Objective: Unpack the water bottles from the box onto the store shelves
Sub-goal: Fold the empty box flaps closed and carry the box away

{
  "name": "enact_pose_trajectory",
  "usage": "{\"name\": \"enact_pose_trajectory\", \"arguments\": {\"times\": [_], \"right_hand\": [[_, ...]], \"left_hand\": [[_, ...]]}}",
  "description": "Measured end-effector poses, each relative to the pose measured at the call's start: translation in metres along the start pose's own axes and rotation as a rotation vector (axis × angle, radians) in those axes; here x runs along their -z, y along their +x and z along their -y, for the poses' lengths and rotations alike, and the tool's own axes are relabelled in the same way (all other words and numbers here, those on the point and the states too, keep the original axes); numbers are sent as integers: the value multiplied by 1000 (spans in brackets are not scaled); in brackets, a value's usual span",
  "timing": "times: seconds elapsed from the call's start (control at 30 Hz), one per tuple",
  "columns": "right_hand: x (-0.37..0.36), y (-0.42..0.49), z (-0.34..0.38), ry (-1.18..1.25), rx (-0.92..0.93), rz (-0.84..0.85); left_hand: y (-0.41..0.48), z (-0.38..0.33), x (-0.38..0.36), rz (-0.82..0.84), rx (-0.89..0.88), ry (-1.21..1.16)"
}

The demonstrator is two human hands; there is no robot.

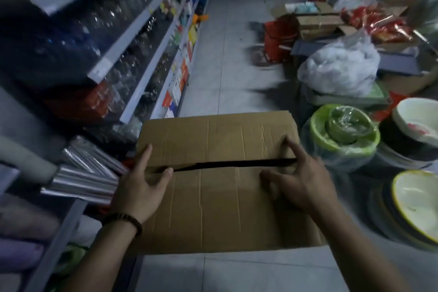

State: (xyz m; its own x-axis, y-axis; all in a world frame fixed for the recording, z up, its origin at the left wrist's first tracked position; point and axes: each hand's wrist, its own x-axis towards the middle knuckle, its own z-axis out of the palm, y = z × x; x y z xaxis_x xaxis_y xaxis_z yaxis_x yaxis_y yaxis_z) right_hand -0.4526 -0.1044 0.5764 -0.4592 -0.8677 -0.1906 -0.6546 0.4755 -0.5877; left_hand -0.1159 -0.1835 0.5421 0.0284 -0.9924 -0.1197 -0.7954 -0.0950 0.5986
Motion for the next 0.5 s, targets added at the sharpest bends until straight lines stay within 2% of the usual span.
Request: {"name": "enact_pose_trajectory", "arguments": {"times": [0.23, 0.33, 0.5], "right_hand": [[122, -8, 18, 69, 46, -26], [144, 2, 17, 75, 57, -39], [164, 30, 21, 69, 50, -49]], "left_hand": [[-24, -109, 71, -25, -16, 40], [-25, -139, 75, -85, -25, 117], [-7, -176, 68, -118, -23, 98]]}}
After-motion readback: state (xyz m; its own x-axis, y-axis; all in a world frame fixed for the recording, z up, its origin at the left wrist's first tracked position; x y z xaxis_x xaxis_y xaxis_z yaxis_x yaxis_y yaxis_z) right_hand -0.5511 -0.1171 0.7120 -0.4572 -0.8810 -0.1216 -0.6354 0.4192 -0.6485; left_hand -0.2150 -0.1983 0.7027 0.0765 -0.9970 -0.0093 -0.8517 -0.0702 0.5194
